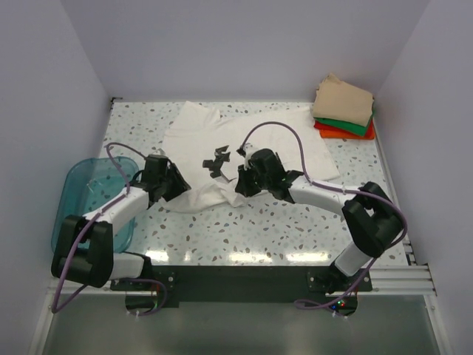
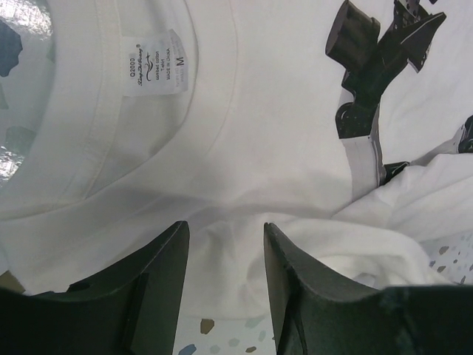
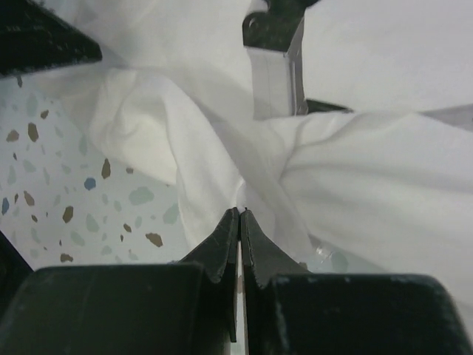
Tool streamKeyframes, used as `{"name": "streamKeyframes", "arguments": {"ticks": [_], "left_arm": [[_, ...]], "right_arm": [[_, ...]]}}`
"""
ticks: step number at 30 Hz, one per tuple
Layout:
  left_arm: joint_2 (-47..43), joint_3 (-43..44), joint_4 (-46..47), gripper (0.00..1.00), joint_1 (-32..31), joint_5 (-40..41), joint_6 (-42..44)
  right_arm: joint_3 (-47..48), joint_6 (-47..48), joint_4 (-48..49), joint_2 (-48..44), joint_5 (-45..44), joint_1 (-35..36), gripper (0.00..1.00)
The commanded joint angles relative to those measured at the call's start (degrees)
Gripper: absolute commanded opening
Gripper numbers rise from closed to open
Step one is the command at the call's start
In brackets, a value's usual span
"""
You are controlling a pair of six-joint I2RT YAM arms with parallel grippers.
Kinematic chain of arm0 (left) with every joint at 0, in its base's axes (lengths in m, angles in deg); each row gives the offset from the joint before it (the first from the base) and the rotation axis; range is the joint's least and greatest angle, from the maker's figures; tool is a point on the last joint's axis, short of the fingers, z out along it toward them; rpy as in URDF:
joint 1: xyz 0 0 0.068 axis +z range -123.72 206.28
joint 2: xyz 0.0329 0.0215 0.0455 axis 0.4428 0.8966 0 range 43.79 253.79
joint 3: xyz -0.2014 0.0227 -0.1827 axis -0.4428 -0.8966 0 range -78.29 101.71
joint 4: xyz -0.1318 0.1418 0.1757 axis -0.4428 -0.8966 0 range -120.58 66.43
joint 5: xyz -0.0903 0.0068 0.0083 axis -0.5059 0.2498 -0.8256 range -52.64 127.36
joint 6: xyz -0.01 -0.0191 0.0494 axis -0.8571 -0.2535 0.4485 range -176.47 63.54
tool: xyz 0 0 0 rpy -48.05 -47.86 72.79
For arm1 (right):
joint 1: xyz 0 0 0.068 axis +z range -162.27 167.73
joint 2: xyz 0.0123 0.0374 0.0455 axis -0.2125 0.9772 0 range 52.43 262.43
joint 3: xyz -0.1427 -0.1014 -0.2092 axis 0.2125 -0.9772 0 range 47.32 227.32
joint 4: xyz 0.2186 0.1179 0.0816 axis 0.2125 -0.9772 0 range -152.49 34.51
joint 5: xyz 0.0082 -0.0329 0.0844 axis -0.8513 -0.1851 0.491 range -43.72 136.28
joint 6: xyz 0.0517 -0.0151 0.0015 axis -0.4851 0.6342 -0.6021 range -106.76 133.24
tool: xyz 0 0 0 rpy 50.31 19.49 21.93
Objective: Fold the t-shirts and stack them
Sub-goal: Fold the tshirt
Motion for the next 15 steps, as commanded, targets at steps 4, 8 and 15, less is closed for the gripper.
{"name": "streamKeyframes", "arguments": {"ticks": [4,8,15], "left_arm": [[0.90,2.51,1.82,0.52,0.41,-1.06,-0.60],[0.54,2.94,1.29,0.54,0.32,-1.41,-0.42],[-0.16,4.18,-0.64,0.53,0.32,-1.06,2.65]], "right_arm": [[-7.13,-2.16,3.39,-6.59,2.74,3.58,0.00],[-9.94,-2.59,3.92,-7.47,1.51,5.78,0.00],[-9.78,-2.86,4.28,-7.12,-0.95,6.14,0.00]]}}
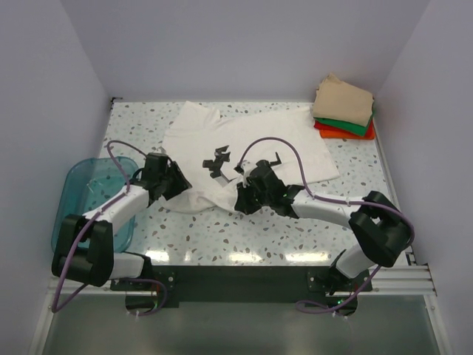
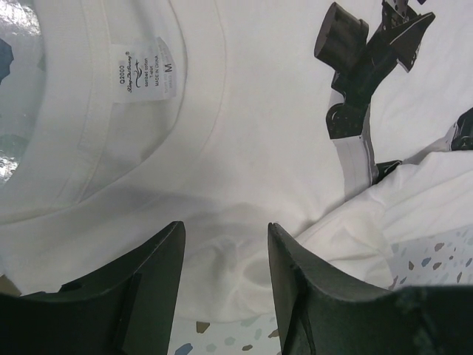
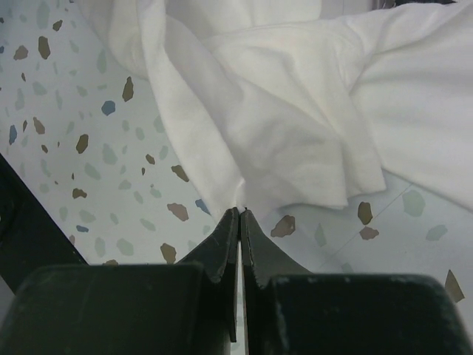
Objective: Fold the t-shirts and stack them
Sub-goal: Fold the tshirt
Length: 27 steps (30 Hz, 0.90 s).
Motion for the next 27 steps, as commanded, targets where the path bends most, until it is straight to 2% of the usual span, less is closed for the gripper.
{"name": "streamKeyframes", "arguments": {"ticks": [1,6,13,27], "left_arm": [[-1.58,2.89,-0.22,0.53,0.32,-0.08,2.76],[-2.73,2.80,1.09,0.50,0.32,-0.08,8.30],[-0.44,-0.97,6.52,0.40,-0.21,-4.20,8.22],[-1.41,-6.60,21.55,0.46,-0.56,-7.37,9.53]], "right_arm": [[0.72,-0.35,2.35,-1.57,-2.33,0.02,0.00],[3.35,-0.26,-0.46,-1.74,-6.02,0.02,0.00],[7.04,-1.31,-5.64,-2.09,-9.63,0.02,0.00],[9.51,-1.14,-15.14,-1.83,-15.07,-0.24,0.00]]}}
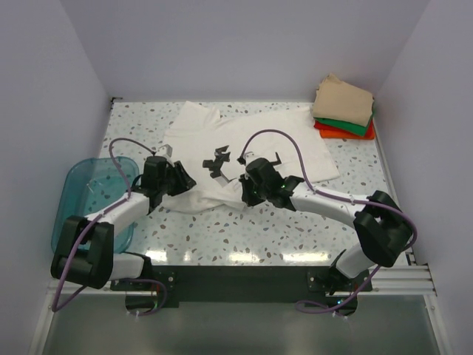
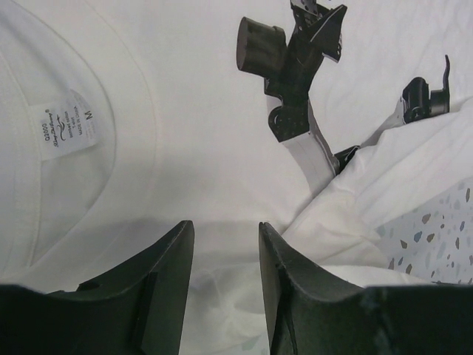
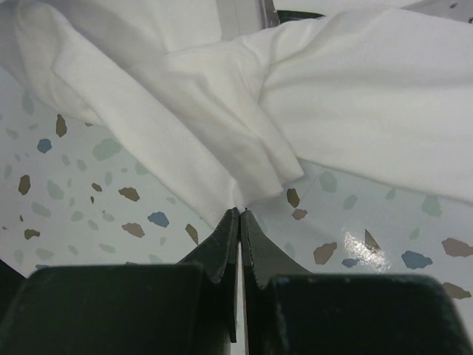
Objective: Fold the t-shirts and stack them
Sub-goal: Fold the tshirt
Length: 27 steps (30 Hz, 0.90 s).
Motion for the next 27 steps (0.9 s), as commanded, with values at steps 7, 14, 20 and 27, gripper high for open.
{"name": "streamKeyframes", "arguments": {"ticks": [7,14,20,27], "left_arm": [[-2.75,-7.19,15.44,0.43,-0.34,-4.06,1.91],[-3.46,-11.51,22.48,0.44,-0.34,-5.73,1.20],[-2.66,-12.03,22.22,0.43,-0.34,-4.33,1.47],[-2.32,-11.60,21.86,0.51,-0.34,-3.44,0.94]], "right_arm": [[2.80,-0.22,-4.57,-0.95,-3.69,-0.64,0.00],[5.00,-0.13,-5.37,0.98,-3.87,-0.64,0.00],[7.11,-0.13,-6.33,1.95,-4.48,-0.64,0.00],[9.12,-0.05,-6.60,1.95,-5.36,-0.55,0.00]]}}
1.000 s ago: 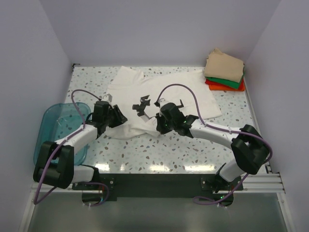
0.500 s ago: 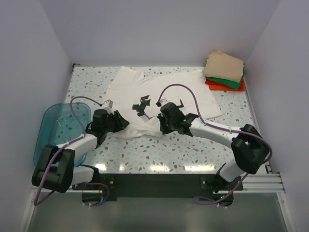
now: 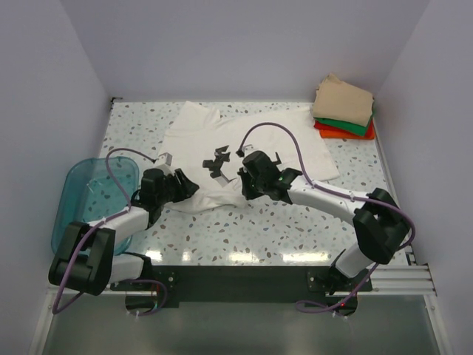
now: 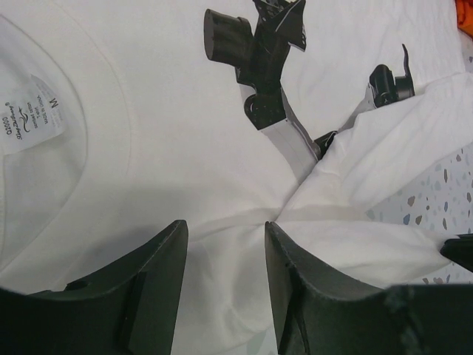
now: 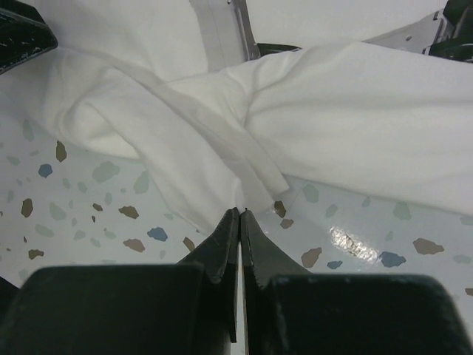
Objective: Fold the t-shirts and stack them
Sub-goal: Fold the tshirt
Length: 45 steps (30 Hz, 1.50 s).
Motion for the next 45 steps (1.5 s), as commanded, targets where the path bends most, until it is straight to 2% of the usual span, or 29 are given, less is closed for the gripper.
{"name": "streamKeyframes", "arguments": {"ticks": [1,5,9,14,18,27,33,42,45], "left_arm": [[0.66,0.38,3.46,0.52,-0.21,0.43,0.42],[1.19,1.26,1.63,0.54,-0.21,1.03,-1.78],[0.92,2.92,-1.36,0.54,-0.21,4.36,-5.82],[1.80,7.40,-9.88,0.54,-0.12,11.40,-7.14],[2.16,11.54,-14.99,0.54,-0.12,12.02,-5.74],[0.49,9.97,-14.65,0.57,-0.12,11.50,-6.53],[-1.80,6.54,-12.54,0.60,-0.03,12.81,-7.59],[-0.83,2.58,-7.62,0.59,-0.03,13.08,-7.14],[-0.83,1.88,-7.35,0.57,-0.03,13.08,-6.97]], "right_arm": [[3.56,0.11,-0.06,0.29,-2.19,-0.09,0.00],[7.95,2.56,0.99,1.87,-3.86,-0.35,0.00],[11.37,6.87,7.39,2.57,-2.55,-0.36,0.00],[13.49,11.35,11.27,3.45,-1.67,-0.35,0.00],[13.58,12.24,14.17,3.45,-0.87,-0.35,0.00],[17.35,14.96,19.36,8.46,2.37,-1.41,0.00],[24.29,16.81,20.07,13.64,4.48,-2.02,0.00],[28.08,17.25,21.56,17.78,5.54,-2.99,0.00],[29.39,17.34,21.74,19.36,5.54,-3.08,0.00]]}}
